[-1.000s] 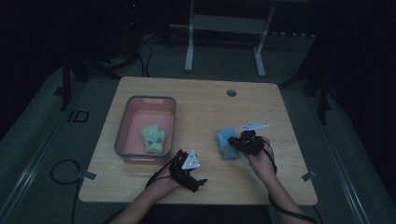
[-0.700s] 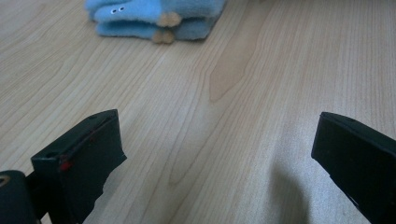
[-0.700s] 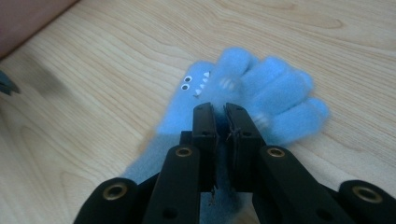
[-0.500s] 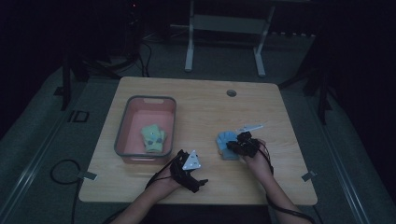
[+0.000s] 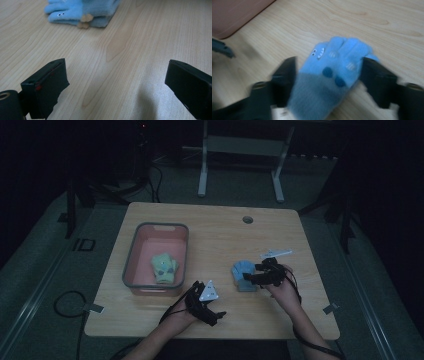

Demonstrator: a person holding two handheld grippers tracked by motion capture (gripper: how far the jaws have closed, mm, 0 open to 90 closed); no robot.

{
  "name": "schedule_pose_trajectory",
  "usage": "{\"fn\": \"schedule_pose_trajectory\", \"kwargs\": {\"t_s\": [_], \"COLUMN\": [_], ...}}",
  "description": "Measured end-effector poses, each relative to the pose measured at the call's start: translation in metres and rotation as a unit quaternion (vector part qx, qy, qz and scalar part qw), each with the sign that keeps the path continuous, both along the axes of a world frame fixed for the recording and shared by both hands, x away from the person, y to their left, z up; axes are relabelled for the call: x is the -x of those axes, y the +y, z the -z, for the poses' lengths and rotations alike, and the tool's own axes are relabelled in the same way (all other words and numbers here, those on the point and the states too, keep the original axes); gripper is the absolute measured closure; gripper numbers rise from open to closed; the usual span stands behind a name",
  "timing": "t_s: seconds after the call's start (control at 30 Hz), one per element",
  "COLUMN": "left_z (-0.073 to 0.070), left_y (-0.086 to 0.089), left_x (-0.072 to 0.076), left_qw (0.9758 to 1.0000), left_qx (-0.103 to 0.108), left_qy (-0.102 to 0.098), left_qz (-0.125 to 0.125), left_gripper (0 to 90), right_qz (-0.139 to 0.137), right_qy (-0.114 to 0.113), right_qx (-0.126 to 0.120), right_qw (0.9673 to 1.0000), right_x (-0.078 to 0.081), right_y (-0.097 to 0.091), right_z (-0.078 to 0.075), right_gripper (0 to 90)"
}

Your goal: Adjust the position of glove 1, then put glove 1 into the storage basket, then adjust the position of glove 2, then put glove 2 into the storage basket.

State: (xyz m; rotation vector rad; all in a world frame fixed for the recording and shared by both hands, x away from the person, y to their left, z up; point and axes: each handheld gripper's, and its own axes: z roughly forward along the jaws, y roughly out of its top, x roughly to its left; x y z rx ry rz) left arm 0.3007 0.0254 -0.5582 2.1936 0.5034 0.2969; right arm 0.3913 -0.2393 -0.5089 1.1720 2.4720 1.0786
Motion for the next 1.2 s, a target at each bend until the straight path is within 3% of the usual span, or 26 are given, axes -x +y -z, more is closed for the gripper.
{"fn": "schedule_pose_trajectory", "kwargs": {"t_s": [0.1,0.2,0.43,0.73,0.77,0.83,0.93,1.17,1.2], "left_z": [-0.001,-0.002,-0.001,-0.001,-0.004,-0.006,-0.01,-0.021,-0.022], "left_y": [-0.001,-0.004,-0.008,-0.009,-0.009,-0.01,-0.013,-0.027,-0.03], "left_x": [0.0,0.001,0.0,0.0,-0.003,-0.005,-0.007,-0.017,-0.019], "left_qw": [0.9999,0.9999,0.9997,0.9995,0.9994,0.9994,0.9995,0.9981,0.9975], "left_qx": [0.005,-0.003,-0.019,-0.024,-0.025,-0.027,-0.024,-0.037,-0.039], "left_qy": [0.009,0.007,0.01,0.013,0.017,0.013,0.009,-0.018,-0.021], "left_qz": [0.0,0.006,0.014,0.016,0.015,0.016,0.02,0.047,0.056], "left_gripper": [4.5,4.5,4.5,4.5,4.5,4.5,4.6,8.1,9.0], "right_qz": [-0.011,-0.013,-0.016,-0.013,0.0,-0.006,-0.011,-0.014,-0.016], "right_qy": [0.003,0.005,-0.057,-0.037,-0.039,-0.033,-0.032,-0.033,-0.032], "right_qx": [-0.004,-0.003,0.005,-0.009,-0.02,-0.034,-0.036,-0.041,-0.043], "right_qw": [0.9999,0.9999,0.9982,0.9992,0.999,0.9989,0.9988,0.9985,0.9984], "right_x": [0.001,0.001,0.003,0.005,0.006,0.006,0.005,0.001,0.0], "right_y": [-0.006,-0.013,-0.029,-0.035,-0.035,-0.036,-0.038,-0.045,-0.046], "right_z": [-0.001,-0.001,-0.003,-0.006,-0.007,-0.007,-0.007,-0.009,-0.01], "right_gripper": [13.1,13.9,13.5,13.5,11.6,11.4,12.2,24.5,30.7]}}
